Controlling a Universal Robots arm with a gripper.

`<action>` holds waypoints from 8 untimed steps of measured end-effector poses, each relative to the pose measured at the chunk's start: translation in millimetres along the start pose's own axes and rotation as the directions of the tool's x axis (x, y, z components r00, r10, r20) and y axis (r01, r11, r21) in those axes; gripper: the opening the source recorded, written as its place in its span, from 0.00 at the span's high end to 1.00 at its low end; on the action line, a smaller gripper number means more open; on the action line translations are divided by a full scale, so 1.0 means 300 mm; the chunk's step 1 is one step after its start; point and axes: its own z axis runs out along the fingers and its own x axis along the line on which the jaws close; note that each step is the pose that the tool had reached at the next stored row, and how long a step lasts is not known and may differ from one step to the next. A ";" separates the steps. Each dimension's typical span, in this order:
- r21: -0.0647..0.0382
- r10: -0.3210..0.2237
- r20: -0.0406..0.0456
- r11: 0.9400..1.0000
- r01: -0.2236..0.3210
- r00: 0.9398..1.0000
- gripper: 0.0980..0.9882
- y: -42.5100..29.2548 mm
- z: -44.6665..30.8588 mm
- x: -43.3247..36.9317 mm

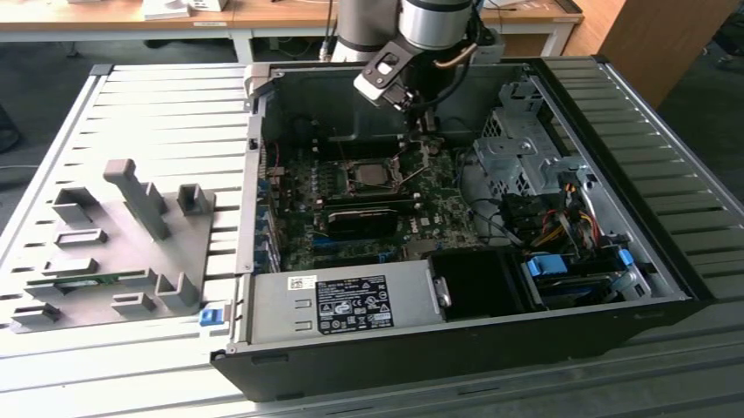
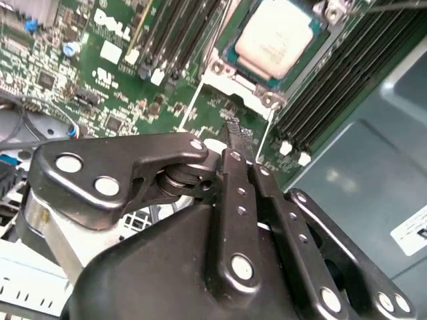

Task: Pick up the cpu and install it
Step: 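Close the cpu cover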

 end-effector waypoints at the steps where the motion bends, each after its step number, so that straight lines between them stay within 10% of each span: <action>1: 0.000 0.000 0.000 1.000 0.000 1.000 0.99 0.007 0.001 0.000; 8: 0.000 0.004 0.000 1.000 -0.004 1.000 0.99 0.050 0.005 0.000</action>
